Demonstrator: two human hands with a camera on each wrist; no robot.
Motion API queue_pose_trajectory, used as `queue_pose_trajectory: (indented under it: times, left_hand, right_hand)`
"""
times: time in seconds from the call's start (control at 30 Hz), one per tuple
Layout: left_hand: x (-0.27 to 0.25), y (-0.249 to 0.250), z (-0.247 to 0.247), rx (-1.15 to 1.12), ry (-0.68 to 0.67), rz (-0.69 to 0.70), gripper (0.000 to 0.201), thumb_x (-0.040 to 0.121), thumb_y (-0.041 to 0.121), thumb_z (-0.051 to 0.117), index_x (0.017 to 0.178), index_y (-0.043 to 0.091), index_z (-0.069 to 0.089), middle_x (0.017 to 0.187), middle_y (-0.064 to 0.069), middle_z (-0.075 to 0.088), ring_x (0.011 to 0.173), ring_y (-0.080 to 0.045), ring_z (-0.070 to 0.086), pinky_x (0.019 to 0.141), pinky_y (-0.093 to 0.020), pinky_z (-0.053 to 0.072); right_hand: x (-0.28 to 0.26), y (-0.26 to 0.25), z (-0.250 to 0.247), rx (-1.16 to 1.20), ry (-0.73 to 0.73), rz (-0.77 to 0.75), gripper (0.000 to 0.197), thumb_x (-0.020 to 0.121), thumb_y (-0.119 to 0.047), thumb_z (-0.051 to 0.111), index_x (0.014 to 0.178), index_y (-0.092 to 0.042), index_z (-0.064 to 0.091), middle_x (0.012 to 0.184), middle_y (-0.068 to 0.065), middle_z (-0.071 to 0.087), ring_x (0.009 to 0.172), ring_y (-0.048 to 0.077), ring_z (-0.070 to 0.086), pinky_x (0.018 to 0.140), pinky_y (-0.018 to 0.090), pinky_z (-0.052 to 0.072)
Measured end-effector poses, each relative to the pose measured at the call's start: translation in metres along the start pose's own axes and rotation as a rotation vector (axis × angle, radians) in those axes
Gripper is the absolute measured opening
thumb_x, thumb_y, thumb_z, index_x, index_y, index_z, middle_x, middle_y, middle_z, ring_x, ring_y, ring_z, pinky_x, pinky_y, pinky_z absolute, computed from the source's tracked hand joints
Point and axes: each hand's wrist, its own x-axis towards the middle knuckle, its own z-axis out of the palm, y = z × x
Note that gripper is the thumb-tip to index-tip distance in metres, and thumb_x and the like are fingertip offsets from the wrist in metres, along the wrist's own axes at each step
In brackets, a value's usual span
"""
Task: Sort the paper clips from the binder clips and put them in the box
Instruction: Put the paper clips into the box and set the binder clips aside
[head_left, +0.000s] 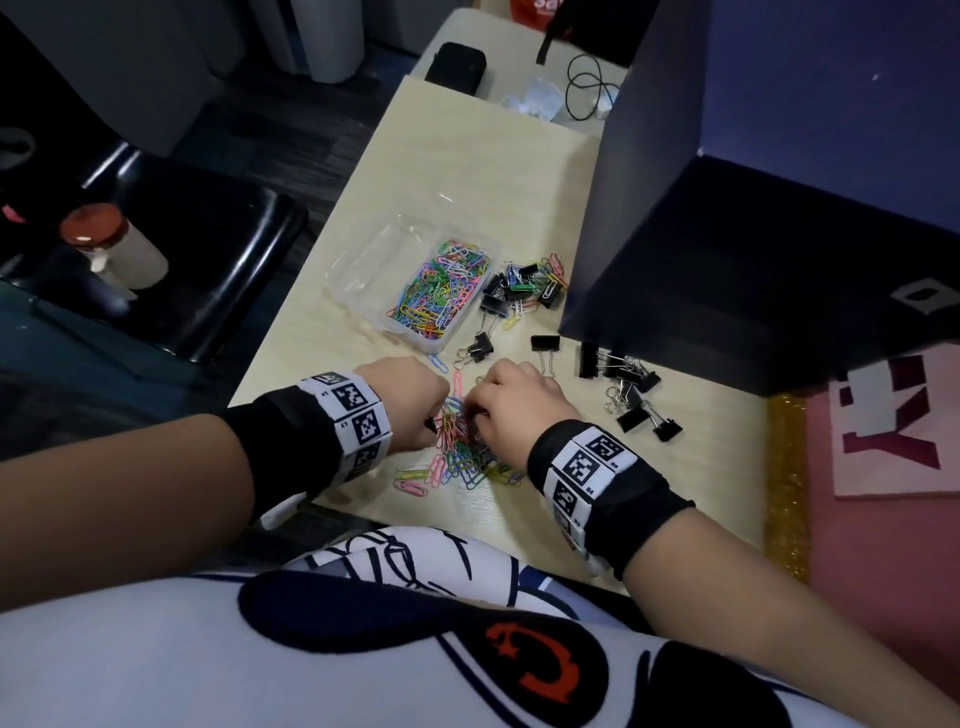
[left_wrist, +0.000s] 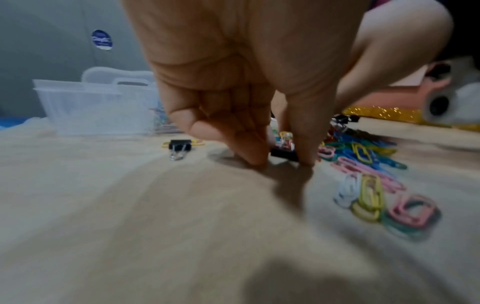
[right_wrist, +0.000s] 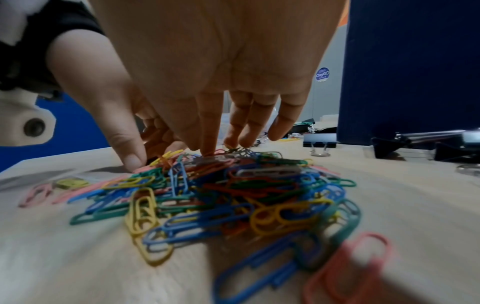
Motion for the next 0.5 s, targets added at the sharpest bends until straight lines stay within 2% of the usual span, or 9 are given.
queue_pose_trajectory:
  times: [0.07,0.17,0.27,0.37,0.5]
  left_hand:
    - [0.001,0.001,-0.002,-0.010,0.021,0.005,0.020,0.075,0.036,0.061,0.089,0.022,0.057,0.091,-0.004,0.063,0.091,-0.028,0.060,0.074,-0.034,0.052]
    - [-0.002,0.001,-0.012,-0.065,0.064,0.054,0.015,0.073,0.033,0.063,0.079,0.024,0.052,0.078,0.002,0.062,0.078,-0.023,0.058,0.071,-0.031,0.051]
    - [-0.003,0.000,-0.023,-0.158,0.125,0.110,0.018,0.073,0.029,0.067,0.085,0.023,0.055,0.073,0.009,0.057,0.070,-0.014,0.049,0.069,-0.026,0.044]
    - [-0.004,0.002,-0.030,-0.228,0.217,0.157,0.020,0.073,0.025,0.069,0.090,0.020,0.060,0.073,0.010,0.057,0.070,-0.012,0.049,0.066,-0.024,0.041]
    - [-0.006,0.010,-0.030,-0.285,0.242,0.169,0.025,0.074,0.023,0.070,0.097,0.017,0.060,0.078,0.007,0.062,0.072,-0.013,0.053,0.071,-0.028,0.048]
  right_hand:
    - [-0.001,0.004,-0.003,0.033,0.031,0.024,0.032,0.094,-0.027,0.047,0.124,-0.024,0.058,0.122,0.002,0.047,0.119,0.026,0.040,0.102,0.038,0.034]
    - [0.000,0.007,-0.007,0.142,0.073,0.073,0.028,0.094,-0.032,0.049,0.118,-0.024,0.061,0.118,0.002,0.052,0.117,0.024,0.045,0.102,0.036,0.037]
    - [0.000,0.008,-0.010,0.330,0.063,0.120,0.029,0.096,-0.037,0.047,0.111,-0.021,0.066,0.111,0.005,0.058,0.107,0.023,0.053,0.090,0.028,0.040]
    - [0.000,0.007,-0.011,0.391,0.090,0.141,0.028,0.095,-0.038,0.050,0.100,-0.019,0.069,0.101,0.005,0.063,0.097,0.022,0.056,0.079,0.026,0.038]
    - [-0.002,0.007,-0.014,0.379,0.096,0.184,0.022,0.091,-0.035,0.055,0.087,-0.018,0.068,0.086,0.000,0.064,0.087,0.021,0.058,0.069,0.024,0.037]
